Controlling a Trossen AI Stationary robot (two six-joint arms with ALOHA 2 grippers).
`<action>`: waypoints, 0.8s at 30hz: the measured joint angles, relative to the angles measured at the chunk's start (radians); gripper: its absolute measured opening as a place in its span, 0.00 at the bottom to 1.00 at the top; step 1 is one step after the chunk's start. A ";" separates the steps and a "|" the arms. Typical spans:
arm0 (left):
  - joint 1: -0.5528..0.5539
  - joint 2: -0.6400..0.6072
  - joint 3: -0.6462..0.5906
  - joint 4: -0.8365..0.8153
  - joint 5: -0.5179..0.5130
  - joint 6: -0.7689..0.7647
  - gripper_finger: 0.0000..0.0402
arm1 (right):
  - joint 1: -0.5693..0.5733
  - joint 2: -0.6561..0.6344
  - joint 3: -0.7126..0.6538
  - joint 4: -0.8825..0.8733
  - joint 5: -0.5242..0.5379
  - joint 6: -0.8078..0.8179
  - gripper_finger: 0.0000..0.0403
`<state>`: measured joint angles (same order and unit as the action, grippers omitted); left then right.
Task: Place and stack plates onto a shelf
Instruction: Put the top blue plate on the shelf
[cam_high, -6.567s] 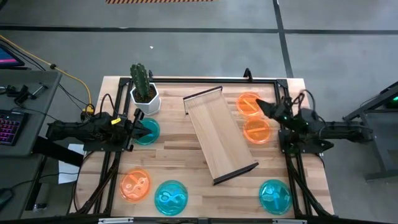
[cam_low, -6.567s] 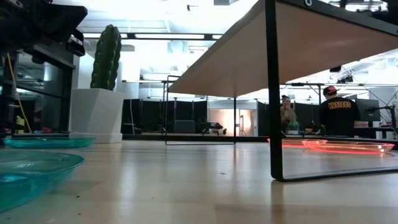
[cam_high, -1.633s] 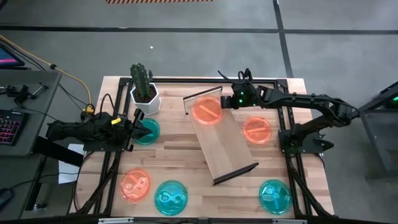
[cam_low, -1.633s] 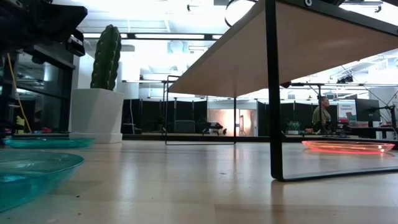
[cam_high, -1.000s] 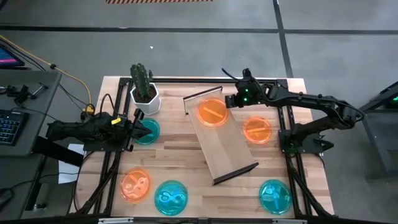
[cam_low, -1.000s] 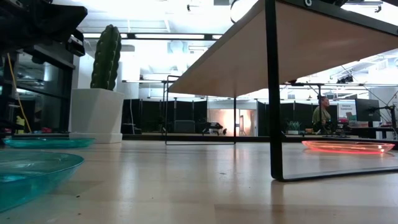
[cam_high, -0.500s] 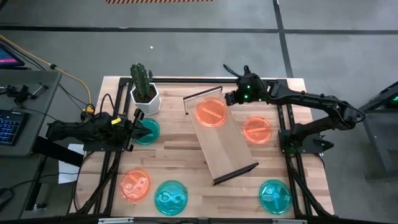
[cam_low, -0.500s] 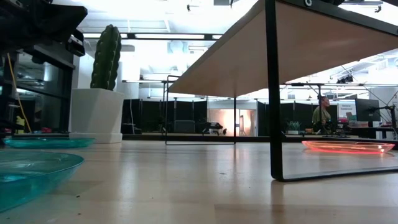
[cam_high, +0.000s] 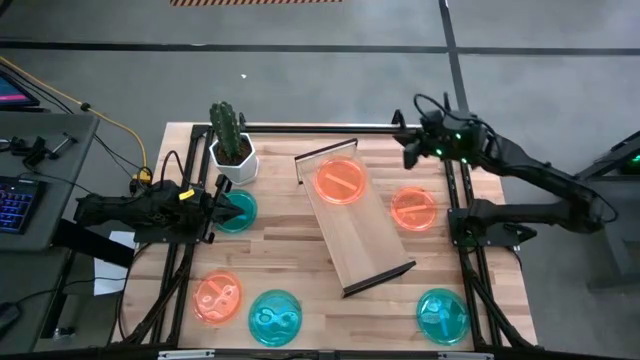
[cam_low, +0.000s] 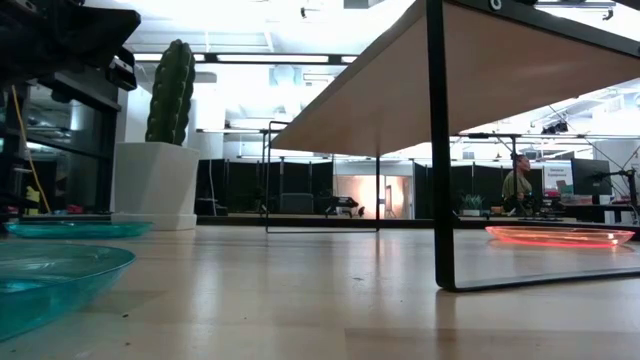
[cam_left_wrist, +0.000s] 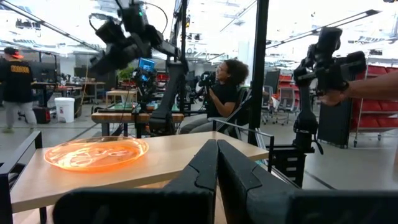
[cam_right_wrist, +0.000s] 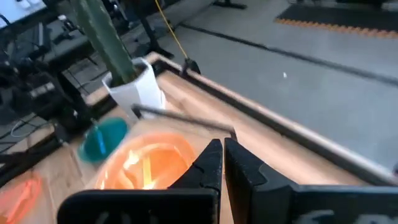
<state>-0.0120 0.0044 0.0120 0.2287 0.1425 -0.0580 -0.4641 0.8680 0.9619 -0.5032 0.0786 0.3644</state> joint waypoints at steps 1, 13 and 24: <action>0.000 0.000 0.000 0.000 0.000 -0.001 0.00 | 0.000 -0.035 -0.031 -0.002 -0.008 0.017 0.00; 0.000 0.000 0.000 0.067 -0.116 -0.062 0.00 | 0.000 -0.269 -0.411 0.669 -0.343 0.215 0.00; 0.001 0.088 0.045 0.427 -0.346 -0.252 0.00 | 0.000 -0.265 -0.421 0.785 -0.315 0.284 0.00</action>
<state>-0.0113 0.0926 0.0566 0.6556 -0.2039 -0.3097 -0.4641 0.6031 0.5407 0.2817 -0.2363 0.6481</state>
